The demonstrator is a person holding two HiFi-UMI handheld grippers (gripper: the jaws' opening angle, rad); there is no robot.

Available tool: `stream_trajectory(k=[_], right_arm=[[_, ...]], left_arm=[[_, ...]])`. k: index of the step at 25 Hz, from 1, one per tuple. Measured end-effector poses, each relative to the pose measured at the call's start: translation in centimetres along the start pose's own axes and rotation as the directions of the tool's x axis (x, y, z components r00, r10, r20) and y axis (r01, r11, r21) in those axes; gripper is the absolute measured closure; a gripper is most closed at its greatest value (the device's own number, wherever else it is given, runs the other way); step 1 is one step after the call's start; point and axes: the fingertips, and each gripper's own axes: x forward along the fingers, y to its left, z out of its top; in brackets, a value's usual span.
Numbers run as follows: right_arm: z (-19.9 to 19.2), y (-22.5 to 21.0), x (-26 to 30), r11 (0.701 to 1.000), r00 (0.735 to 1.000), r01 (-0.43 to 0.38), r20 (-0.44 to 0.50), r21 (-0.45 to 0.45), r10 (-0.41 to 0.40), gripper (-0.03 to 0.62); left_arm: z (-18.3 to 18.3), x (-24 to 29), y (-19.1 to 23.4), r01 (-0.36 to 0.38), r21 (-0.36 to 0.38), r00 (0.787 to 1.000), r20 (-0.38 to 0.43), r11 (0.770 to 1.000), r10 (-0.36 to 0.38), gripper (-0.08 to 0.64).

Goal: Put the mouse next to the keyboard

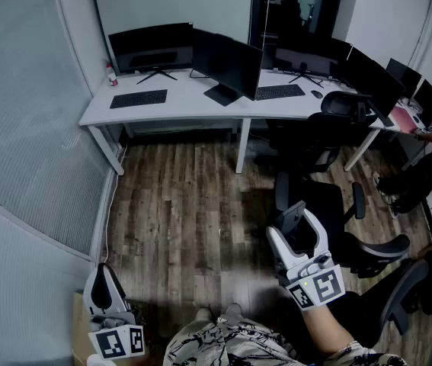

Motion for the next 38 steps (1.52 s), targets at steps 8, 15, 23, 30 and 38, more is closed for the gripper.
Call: stream_trajectory(k=[8,15,23,30,38], right_arm=[[-0.2,-0.7,0.1,1.0,1.0,-0.013,0.01,0.015,0.013,0.293],[-0.9,-1.7,0.0,0.999,0.999,-0.039,0.001,0.009,0.039,0.293],[-2.0,-2.1,1.2,0.999,0.999,-0.039,-0.005,0.007,0.039,0.293],[-3.1,-1.9,4.9,0.999,0.999,-0.048,-0.008,-0.017,0.048,0.293],[-3.6,-2.0,11.6,0.999,0.999,-0.032,-0.002,-0.031,0.032,0.293]], left_arm=[[0.0,0.6,-1.1,-0.002,0.002,1.0,0.005,1.0,0.002,0.566],[-0.2,0.2,-2.4,-0.029,0.014,1.0,-0.004,0.999,0.029,0.566],[-1.1,1.2,-2.5,-0.031,0.015,0.999,-0.016,0.999,0.031,0.566],[-2.3,5.3,-1.2,-0.014,0.007,1.0,0.004,1.0,0.014,0.566],[-2.2,12.2,2.5,0.001,-0.006,1.0,0.031,1.0,0.0,0.566]])
